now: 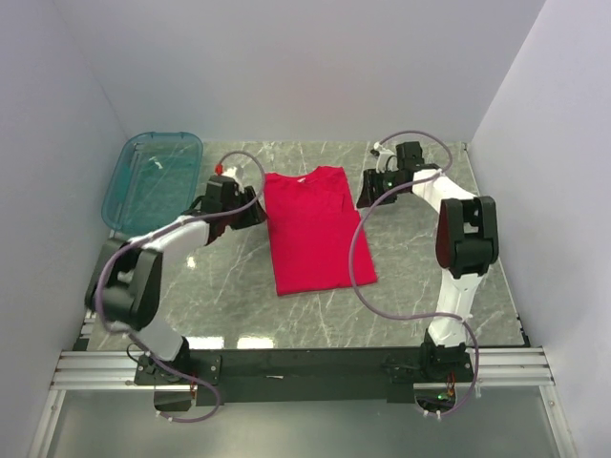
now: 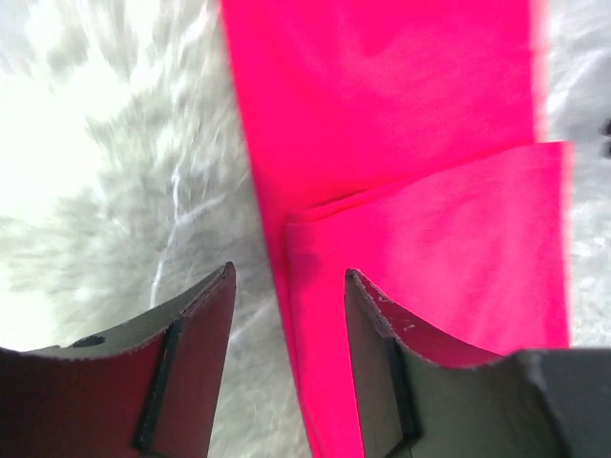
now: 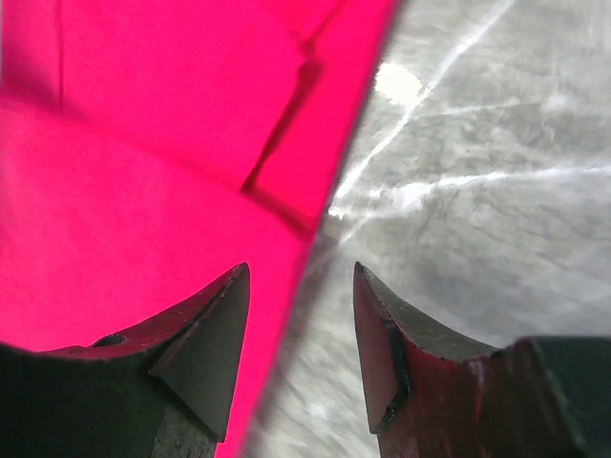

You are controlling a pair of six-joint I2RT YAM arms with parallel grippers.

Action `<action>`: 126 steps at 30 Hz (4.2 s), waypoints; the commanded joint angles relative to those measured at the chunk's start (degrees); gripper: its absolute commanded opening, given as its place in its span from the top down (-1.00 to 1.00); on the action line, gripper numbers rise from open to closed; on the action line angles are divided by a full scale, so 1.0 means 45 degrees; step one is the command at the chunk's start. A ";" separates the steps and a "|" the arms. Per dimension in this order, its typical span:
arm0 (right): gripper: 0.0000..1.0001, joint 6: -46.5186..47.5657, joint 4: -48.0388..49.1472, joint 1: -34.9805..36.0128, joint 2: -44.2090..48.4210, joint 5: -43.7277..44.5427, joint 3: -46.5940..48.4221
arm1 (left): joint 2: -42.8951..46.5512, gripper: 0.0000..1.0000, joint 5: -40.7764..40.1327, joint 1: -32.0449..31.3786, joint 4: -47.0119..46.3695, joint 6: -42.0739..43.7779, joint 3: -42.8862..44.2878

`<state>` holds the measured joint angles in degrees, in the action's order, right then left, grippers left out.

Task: Fold and stack the t-shirts
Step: Fold the tshirt

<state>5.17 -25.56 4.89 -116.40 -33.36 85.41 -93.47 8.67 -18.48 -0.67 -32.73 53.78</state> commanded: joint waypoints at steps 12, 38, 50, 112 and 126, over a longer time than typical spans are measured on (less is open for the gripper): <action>-0.28 2.1157 -0.6725 0.0593 0.7720 -0.2978 -0.6847 | 0.7489 -0.30 -0.0283 -0.5599 0.1688 1.0840 -0.3686; -0.24 2.0707 -0.4242 0.0984 0.8113 -0.1828 -0.8627 | 0.2627 0.38 -0.4621 -0.8725 -0.0184 1.2195 -0.4256; -0.24 2.0240 -0.2036 0.2820 0.8406 0.0382 -1.0268 | 0.2432 0.99 -0.4621 -0.9350 -0.0828 1.1453 -0.4588; 1.00 0.7641 -0.0493 0.2957 -0.0360 0.2453 0.4496 | -0.0633 0.99 -0.0715 -0.1168 -0.1589 1.3465 0.1506; 0.97 0.6996 -0.0628 0.2977 -0.1652 0.2629 0.5864 | -0.1728 0.99 -0.0284 -0.0737 -0.1161 1.3172 0.2345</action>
<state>38.15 -30.15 18.35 -123.20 -22.09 107.79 -100.12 6.39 -22.13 -5.10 27.40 61.19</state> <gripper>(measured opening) 0.027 0.033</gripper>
